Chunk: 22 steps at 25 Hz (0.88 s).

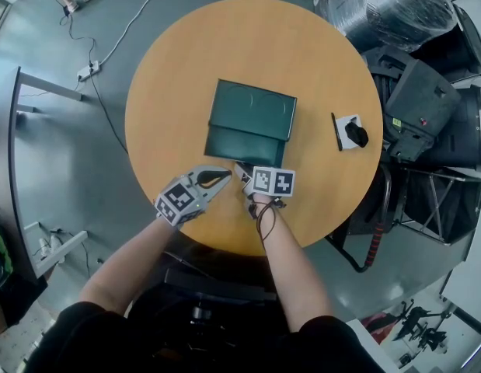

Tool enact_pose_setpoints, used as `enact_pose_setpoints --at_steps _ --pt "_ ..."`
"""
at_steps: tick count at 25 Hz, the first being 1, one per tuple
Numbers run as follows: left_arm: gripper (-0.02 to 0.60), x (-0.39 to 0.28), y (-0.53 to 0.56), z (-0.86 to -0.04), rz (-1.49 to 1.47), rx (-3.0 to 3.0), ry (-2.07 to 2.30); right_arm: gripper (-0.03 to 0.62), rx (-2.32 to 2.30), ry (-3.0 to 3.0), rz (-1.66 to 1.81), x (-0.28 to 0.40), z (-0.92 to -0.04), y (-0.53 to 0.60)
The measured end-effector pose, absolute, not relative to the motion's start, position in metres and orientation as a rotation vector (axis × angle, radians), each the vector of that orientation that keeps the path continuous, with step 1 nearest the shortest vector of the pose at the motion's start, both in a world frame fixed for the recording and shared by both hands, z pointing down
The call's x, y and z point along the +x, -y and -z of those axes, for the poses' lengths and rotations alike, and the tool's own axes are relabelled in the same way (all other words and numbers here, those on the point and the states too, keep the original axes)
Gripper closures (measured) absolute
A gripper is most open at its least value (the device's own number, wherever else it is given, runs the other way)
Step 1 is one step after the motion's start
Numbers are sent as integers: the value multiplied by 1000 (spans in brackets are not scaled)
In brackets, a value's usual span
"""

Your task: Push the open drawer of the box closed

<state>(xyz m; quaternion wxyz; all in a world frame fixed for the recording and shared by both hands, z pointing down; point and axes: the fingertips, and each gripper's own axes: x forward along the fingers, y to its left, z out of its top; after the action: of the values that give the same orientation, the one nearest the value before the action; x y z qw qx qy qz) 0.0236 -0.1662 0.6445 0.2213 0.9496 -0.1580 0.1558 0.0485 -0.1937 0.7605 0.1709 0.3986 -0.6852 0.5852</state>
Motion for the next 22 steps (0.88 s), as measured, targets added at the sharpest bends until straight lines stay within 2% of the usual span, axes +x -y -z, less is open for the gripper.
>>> enact_pose_setpoints --at_steps 22 --pt "566 26 205 -667 -465 2587 465 503 1239 1987 -1612 59 -757 247"
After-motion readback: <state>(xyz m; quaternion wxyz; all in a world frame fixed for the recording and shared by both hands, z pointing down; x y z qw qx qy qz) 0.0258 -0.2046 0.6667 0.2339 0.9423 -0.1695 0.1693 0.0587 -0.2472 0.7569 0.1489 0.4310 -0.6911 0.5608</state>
